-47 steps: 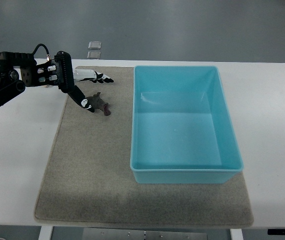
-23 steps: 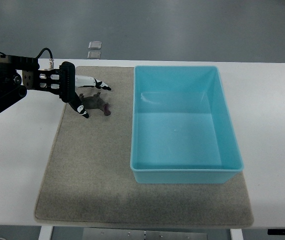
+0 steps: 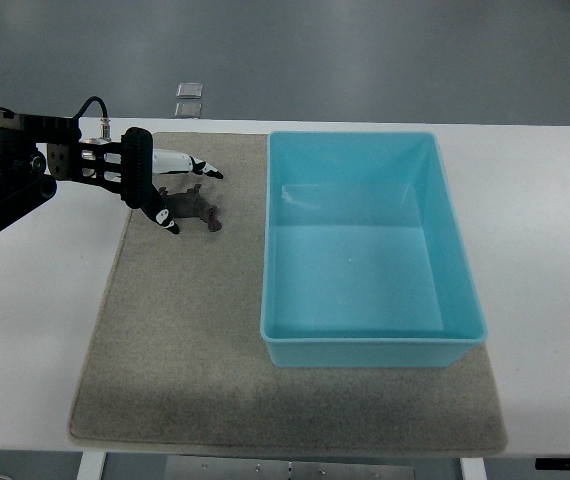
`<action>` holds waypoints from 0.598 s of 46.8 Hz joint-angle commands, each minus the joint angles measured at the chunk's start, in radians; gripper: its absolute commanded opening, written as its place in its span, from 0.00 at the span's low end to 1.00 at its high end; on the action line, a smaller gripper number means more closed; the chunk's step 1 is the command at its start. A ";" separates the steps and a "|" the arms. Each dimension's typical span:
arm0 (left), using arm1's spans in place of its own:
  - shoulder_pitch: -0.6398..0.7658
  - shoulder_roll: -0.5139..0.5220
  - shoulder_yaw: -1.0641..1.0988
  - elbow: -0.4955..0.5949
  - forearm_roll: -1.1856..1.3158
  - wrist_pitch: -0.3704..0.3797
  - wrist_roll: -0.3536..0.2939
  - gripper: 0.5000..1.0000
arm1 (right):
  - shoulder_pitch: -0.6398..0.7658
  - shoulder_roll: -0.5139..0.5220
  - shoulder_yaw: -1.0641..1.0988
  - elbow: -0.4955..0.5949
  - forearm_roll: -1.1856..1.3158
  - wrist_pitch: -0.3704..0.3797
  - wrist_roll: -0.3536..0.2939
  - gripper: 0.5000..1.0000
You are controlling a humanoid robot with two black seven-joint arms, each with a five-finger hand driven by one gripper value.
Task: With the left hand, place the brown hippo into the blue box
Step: 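Lower the left hand onto the brown hippo and close its fingers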
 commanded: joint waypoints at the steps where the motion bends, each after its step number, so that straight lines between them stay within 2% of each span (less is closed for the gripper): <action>1: 0.001 -0.003 0.000 -0.001 0.017 0.001 0.000 0.77 | 0.000 0.000 0.000 0.000 0.000 0.000 0.000 0.87; 9: -0.001 -0.007 0.000 -0.001 0.037 0.015 0.000 0.52 | 0.000 0.000 0.000 0.000 0.000 0.000 0.000 0.87; 13: -0.002 -0.012 0.000 -0.001 0.065 0.019 0.000 0.29 | 0.000 0.000 0.000 0.000 0.000 0.000 0.000 0.87; 17: -0.002 -0.013 -0.001 -0.001 0.098 0.026 0.000 0.00 | 0.000 0.000 0.000 0.000 0.000 0.000 0.000 0.87; 28: -0.012 -0.033 -0.003 -0.001 0.112 0.035 0.000 0.00 | 0.000 0.000 0.000 0.000 0.000 0.000 0.000 0.87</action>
